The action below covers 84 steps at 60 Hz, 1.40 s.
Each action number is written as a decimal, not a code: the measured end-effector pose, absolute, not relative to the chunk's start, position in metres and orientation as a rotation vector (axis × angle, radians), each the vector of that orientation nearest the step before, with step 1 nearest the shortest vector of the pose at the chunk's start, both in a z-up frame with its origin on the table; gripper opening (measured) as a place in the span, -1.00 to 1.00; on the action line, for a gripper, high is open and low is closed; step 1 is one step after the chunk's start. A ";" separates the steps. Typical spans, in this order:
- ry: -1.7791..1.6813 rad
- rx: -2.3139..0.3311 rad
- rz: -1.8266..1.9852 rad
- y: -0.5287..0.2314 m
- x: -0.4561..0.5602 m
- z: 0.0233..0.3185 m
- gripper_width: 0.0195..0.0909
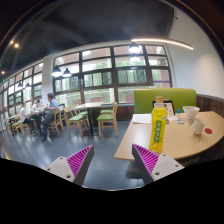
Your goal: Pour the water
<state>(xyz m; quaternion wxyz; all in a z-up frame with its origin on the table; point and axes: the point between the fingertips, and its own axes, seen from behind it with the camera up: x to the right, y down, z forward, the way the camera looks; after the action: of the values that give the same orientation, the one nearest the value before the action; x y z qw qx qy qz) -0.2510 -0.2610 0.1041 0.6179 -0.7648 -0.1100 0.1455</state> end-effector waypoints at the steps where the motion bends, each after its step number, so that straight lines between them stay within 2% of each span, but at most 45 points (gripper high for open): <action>1: -0.252 -1.758 0.334 -0.261 -0.251 0.104 0.79; 11: -0.254 -1.734 0.317 -0.261 -0.249 0.110 0.77; 18: -0.242 -1.712 0.250 -0.247 -0.221 0.108 0.75; 27: -0.153 -1.678 0.157 -0.230 -0.189 0.120 0.76; 37: -0.069 -1.665 0.031 -0.162 -0.126 0.116 0.77; 43: -0.039 -1.674 -0.011 -0.149 -0.126 0.112 0.76; 48: -0.035 -1.677 -0.021 -0.105 -0.108 0.101 0.76; 58: 0.011 -1.646 -0.043 -0.056 -0.110 0.101 0.74; 59: 0.004 -1.644 -0.040 -0.051 -0.112 0.100 0.70; 62: -0.007 -1.643 -0.052 -0.045 -0.119 0.100 0.10; 64: 0.001 -1.652 -0.073 -0.030 -0.108 0.089 -0.30; 66: 0.025 -1.635 -0.070 -0.027 -0.107 0.091 -0.32; 74: -0.014 -1.598 -0.079 -0.022 -0.110 0.092 -0.70; 84: -0.059 -1.625 -0.026 -0.022 -0.114 0.092 -0.71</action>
<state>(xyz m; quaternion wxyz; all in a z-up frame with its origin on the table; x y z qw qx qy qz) -0.1136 -0.0223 0.0922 0.6872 -0.7259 -0.0265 -0.0116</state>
